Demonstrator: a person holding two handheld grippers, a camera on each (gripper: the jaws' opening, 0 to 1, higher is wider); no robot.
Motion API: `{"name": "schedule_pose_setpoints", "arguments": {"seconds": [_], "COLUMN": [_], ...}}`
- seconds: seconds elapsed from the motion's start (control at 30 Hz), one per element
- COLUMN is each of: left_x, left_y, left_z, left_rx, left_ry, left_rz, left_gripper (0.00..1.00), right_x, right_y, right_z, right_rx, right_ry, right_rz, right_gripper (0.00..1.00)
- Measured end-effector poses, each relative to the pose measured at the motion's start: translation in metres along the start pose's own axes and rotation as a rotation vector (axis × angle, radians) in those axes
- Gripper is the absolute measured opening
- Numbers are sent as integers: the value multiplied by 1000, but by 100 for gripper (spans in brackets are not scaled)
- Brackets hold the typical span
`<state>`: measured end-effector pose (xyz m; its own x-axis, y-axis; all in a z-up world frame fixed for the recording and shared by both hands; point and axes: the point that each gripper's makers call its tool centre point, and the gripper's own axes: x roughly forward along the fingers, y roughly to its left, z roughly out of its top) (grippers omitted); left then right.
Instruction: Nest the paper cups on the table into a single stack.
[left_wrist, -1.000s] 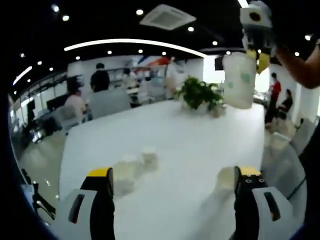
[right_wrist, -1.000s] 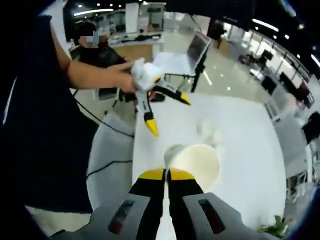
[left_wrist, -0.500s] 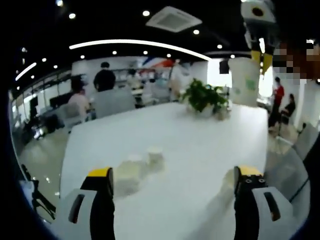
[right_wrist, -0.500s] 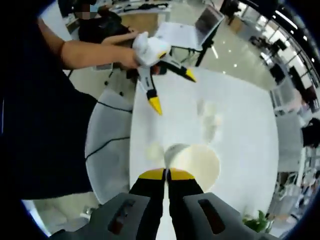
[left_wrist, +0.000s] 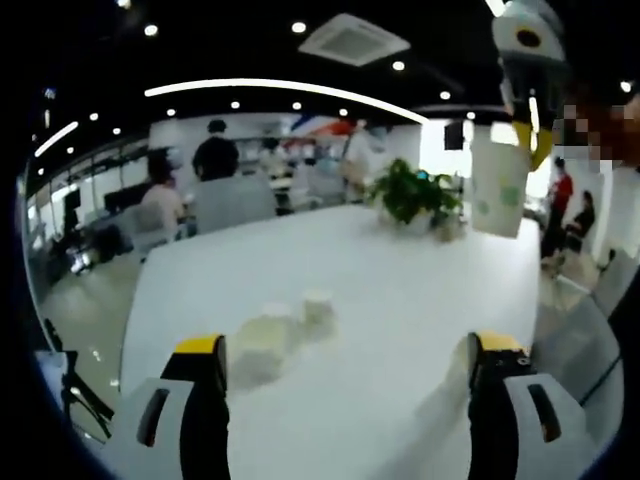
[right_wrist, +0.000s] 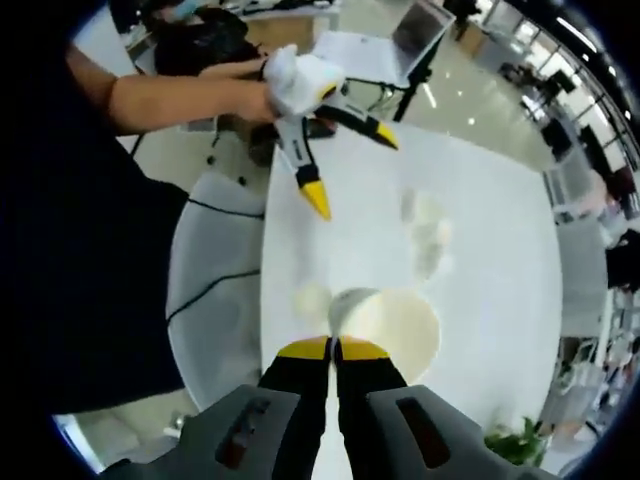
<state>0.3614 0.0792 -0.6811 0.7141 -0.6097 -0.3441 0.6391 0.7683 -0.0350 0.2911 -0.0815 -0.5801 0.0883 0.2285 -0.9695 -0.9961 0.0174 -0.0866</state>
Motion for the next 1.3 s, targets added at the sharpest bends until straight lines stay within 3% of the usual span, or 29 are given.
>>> {"name": "schedule_pose_setpoints", "arguments": {"seconds": [0.4, 1.3], "left_x": [2, 5], "left_y": [0, -6], "left_z": [-20, -30], "left_rx": [15, 1], "left_ry": [57, 80], "left_rz": [1, -14], "left_gripper": [99, 99], "right_x": [16, 53], "right_y": [5, 22], "right_z": [-1, -6], "right_rx": [4, 51], "right_ry": [22, 28], "right_rz": [13, 67], "right_gripper": [0, 0]}}
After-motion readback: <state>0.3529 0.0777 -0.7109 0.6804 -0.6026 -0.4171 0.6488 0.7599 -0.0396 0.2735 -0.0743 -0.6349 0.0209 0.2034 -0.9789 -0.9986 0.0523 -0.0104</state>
